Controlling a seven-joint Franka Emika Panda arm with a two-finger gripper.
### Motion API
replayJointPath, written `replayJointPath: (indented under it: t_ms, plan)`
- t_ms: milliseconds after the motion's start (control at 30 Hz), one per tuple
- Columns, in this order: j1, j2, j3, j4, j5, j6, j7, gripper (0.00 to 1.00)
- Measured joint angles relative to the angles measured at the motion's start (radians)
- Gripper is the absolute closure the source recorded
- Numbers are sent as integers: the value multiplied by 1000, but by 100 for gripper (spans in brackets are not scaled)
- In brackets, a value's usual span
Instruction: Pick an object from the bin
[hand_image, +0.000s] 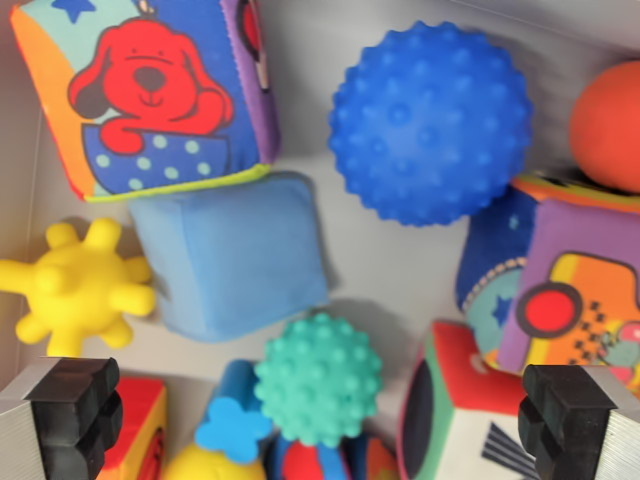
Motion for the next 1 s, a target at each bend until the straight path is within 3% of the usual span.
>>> replayJointPath:
  t_ms: [700,1000]
  plan:
    - [92,164,5,93,-26,74,0,0]
    - [100,231,-1,99,-27,133,0,0]
